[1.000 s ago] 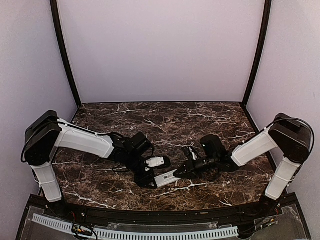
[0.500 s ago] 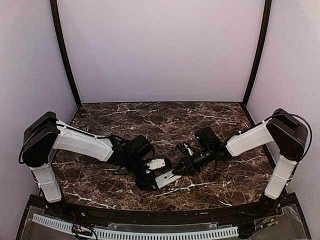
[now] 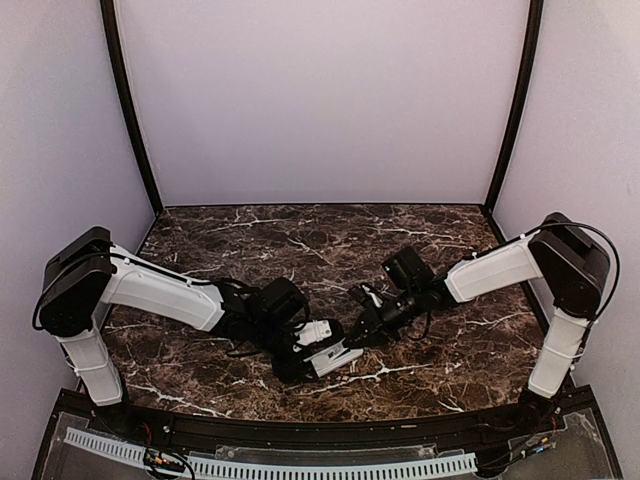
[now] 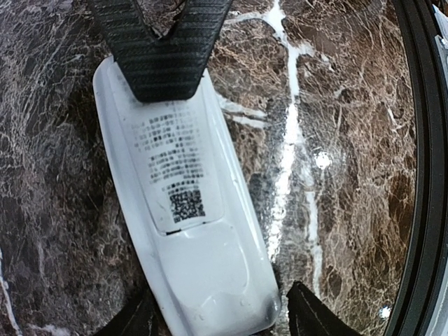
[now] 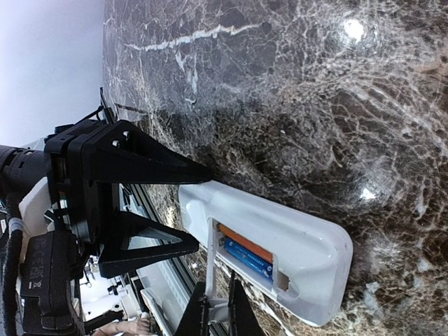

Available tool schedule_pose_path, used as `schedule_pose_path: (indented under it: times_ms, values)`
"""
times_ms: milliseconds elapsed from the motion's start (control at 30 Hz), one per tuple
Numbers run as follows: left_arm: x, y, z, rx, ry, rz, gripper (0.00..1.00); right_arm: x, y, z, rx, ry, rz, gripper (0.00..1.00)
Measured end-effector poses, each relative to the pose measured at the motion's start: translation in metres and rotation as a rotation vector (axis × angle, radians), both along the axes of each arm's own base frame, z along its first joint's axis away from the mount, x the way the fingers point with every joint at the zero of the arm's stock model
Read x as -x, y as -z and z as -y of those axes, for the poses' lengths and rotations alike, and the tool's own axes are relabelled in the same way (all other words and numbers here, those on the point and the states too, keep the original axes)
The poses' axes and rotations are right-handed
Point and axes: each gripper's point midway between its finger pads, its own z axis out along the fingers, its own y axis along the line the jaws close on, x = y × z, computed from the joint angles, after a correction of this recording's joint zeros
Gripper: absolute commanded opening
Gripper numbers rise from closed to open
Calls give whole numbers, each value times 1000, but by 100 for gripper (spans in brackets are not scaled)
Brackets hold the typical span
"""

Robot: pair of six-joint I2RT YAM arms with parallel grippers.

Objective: Load the batteries into the remote control
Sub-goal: Load the battery cover onto the remote control without the battery cover.

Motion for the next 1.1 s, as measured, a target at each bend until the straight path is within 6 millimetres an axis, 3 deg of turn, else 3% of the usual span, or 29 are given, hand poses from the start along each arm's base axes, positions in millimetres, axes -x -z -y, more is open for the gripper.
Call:
schedule_pose_path:
  times_ms: [533, 1100]
  values:
    - [-3, 1, -2, 2, -12, 32, 48, 2, -7, 3, 26, -11, -31, 0]
    - [2, 1, 1, 20, 29, 30, 62, 5, -20, 10, 2, 69, -33, 0]
